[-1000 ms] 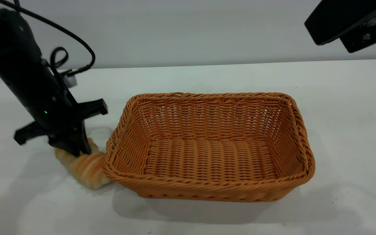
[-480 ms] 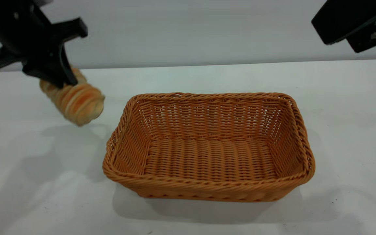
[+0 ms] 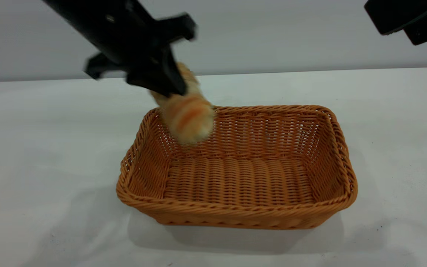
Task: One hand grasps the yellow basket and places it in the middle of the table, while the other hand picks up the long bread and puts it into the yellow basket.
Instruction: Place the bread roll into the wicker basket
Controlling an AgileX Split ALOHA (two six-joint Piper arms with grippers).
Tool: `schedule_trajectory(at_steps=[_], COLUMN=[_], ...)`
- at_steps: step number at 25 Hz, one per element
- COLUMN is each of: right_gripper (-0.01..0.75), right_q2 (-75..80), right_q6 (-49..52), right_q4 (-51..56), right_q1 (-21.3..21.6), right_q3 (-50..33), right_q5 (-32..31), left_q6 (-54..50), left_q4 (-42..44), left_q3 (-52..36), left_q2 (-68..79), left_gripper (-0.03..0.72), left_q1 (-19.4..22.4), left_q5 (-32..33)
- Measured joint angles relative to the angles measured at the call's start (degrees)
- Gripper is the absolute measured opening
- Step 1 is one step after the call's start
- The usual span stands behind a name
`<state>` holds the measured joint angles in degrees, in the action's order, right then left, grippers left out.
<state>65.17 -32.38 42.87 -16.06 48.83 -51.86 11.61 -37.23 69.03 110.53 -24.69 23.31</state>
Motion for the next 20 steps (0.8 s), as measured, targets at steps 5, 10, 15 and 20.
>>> schedule_trajectory(at_steps=[5,10,15,20], right_gripper=[0.586,0.586,0.586,0.586], right_q2=[-1.73,-3.81,-6.08,-8.22], right_q6=[-0.06,-0.13,0.54,1.91], right_q4=[0.00,-0.12,-3.03,-6.79], right_q1=[0.00,0.00,0.00,0.00], right_q3=[0.00,0.00,0.00,0.00], right_q5=[-0.58,-0.90,-1.34,-2.23], left_q6=[6.43,8.75,11.89,16.52], left_q4=[-2.21,-2.43,-2.47,-2.42], left_q3=[0.00,0.00,0.00,0.00], left_q2=[4.34,5.76,5.76,2.82], left_gripper=[0.059,0.185,0.420,0.530], left_q1=[-3.61,-4.34,-4.34,-4.00], left_q5=[-1.32,-4.47,-9.20,-9.58])
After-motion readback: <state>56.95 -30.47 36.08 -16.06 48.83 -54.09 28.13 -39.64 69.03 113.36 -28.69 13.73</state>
